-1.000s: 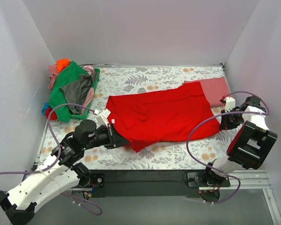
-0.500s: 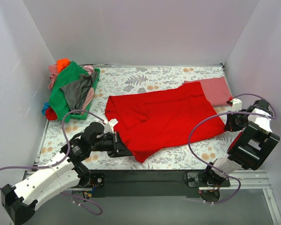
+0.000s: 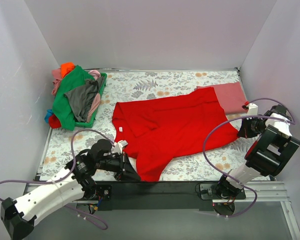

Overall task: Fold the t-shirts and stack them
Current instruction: Fold the tshirt

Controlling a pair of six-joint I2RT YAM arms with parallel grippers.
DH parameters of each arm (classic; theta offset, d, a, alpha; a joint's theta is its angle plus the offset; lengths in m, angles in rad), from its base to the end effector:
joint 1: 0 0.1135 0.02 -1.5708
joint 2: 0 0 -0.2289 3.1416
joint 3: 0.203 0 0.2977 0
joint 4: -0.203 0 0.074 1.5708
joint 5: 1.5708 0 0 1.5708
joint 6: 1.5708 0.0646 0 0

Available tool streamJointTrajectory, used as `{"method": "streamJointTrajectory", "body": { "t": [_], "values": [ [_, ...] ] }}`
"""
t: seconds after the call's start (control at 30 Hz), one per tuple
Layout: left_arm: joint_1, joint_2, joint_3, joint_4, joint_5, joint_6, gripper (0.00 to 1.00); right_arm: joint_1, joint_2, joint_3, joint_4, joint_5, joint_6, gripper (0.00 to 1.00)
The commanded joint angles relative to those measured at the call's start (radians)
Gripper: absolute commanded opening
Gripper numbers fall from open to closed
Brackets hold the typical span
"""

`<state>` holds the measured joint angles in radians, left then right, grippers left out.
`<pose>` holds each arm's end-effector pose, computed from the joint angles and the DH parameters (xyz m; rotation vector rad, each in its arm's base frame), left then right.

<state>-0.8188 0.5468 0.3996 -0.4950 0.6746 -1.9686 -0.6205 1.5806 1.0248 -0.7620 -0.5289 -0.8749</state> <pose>0.1217 -0.1892 0.1746 0.9265 -2.1850 1.2968 0.2908 -0.1677 0.1139 -0.4164 2.5540 0.2899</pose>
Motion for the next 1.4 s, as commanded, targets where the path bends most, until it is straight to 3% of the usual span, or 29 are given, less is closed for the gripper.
{"method": "streamJointTrajectory", "body": {
  "t": [0.0,0.17,0.3,0.4,0.5,0.67,0.93,1.37],
  "values": [
    [-0.010,0.070,-0.005,-0.021,0.072,-0.216,0.00,-0.002,0.012,0.049,-0.014,-0.051,-0.001,0.01],
    [-0.022,0.310,0.035,0.076,0.065,-0.220,0.00,-0.001,0.012,0.047,-0.011,-0.072,0.002,0.01],
    [-0.086,0.407,0.008,0.260,0.102,-0.389,0.00,-0.001,0.022,0.060,-0.011,-0.075,0.002,0.01],
    [-0.115,0.487,0.100,0.227,0.095,-0.368,0.00,0.001,0.025,0.064,-0.011,-0.083,0.002,0.01],
    [-0.121,0.524,0.175,0.089,0.072,-0.271,0.00,0.007,0.029,0.063,-0.011,-0.088,0.002,0.01],
    [-0.121,0.509,0.163,0.003,0.057,-0.213,0.00,0.013,0.027,0.061,-0.013,-0.094,0.002,0.01],
    [-0.114,0.498,0.150,0.056,0.062,-0.182,0.00,0.022,0.004,0.066,-0.017,-0.125,-0.010,0.01],
    [0.089,0.398,0.174,0.004,0.134,-0.056,0.00,0.047,0.012,0.142,-0.017,-0.183,0.043,0.01]
  ]
}}
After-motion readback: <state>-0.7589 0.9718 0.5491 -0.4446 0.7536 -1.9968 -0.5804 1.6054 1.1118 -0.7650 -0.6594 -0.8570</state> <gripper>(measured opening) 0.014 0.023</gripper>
